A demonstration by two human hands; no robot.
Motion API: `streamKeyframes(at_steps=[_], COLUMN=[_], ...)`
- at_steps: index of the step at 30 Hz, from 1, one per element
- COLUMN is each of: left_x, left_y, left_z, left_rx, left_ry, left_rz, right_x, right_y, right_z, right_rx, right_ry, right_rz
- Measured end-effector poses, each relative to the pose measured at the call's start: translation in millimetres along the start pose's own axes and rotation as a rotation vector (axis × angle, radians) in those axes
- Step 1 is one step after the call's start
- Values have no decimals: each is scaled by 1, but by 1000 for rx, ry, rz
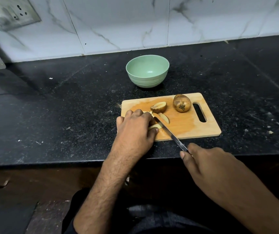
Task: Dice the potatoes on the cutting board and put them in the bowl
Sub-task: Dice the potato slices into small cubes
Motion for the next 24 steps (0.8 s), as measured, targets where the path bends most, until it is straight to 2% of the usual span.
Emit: streamKeyframes(at_steps=[12, 24], left_x=[4, 4], left_y=[-7, -8], left_z=[1, 2], left_rx=[110, 161], left_ry=[-78, -130], left_rz=[-126, -163], right_x=[-4, -10], right_y=[1, 12], right_z=[8, 11], right_rx=[-2, 16], right_ry=[-58, -76], right_rz=[59, 124])
Point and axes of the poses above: each hand's wrist, its own y-axis towards the middle knuckle, its own x-axis out of the back of the hand, z = x × y, the point moved 8 cm from there along y, towards the middle knuckle, and after that the axes turned 5 degrees about -y, right-handed, at the moved point
